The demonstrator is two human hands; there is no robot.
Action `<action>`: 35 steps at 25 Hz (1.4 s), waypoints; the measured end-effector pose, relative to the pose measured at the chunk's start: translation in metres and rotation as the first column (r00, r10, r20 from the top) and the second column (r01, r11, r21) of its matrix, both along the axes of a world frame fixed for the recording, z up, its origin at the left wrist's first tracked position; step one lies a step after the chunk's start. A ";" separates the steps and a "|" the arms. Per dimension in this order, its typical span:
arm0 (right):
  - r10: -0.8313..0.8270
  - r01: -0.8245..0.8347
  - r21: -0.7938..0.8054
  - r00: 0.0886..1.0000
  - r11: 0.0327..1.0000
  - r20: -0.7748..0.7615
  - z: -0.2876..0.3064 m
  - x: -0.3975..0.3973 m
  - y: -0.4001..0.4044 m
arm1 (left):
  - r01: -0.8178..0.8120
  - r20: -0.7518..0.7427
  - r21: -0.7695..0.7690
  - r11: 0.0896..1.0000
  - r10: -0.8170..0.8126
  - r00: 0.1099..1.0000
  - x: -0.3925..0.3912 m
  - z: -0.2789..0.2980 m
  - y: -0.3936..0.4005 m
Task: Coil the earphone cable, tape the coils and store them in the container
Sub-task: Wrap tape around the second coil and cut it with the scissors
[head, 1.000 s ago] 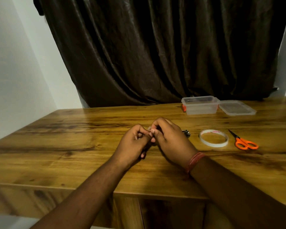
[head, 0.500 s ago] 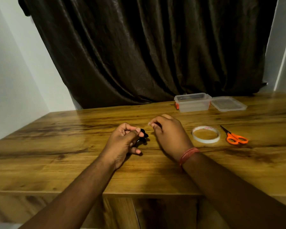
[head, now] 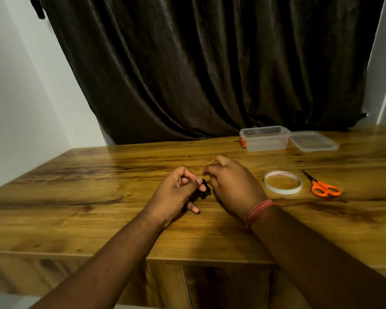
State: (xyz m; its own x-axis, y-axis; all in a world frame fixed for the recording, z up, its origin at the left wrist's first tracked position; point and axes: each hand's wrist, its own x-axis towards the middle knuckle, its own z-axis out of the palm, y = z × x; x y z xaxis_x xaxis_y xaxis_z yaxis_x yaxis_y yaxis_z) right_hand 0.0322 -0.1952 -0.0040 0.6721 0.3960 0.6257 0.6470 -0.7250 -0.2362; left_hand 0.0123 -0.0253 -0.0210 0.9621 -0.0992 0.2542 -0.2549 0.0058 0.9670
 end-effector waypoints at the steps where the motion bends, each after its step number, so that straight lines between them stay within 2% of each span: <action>1: -0.006 0.007 -0.024 1.000 1.000 0.021 0.000 -0.002 0.000 | 0.003 0.004 0.007 1.000 -0.003 1.000 0.000 0.000 0.000; 7: -0.057 0.074 -0.161 0.993 0.984 0.107 0.002 -0.008 0.003 | -0.005 0.020 0.029 1.000 0.004 1.000 -0.001 -0.002 -0.002; 17: 0.012 0.005 -0.191 0.996 0.982 0.087 -0.003 -0.007 0.003 | -0.038 0.064 0.121 0.992 0.030 0.997 0.002 -0.008 0.000; 27: 0.083 -0.082 -0.174 0.997 0.981 0.001 -0.003 -0.005 0.002 | -0.122 0.113 0.231 0.965 0.098 0.989 0.000 -0.007 -0.001; 35: 0.081 -0.087 -0.136 0.996 0.987 -0.049 -0.001 -0.009 0.002 | -0.132 0.096 0.187 0.973 0.116 0.989 0.002 -0.008 -0.002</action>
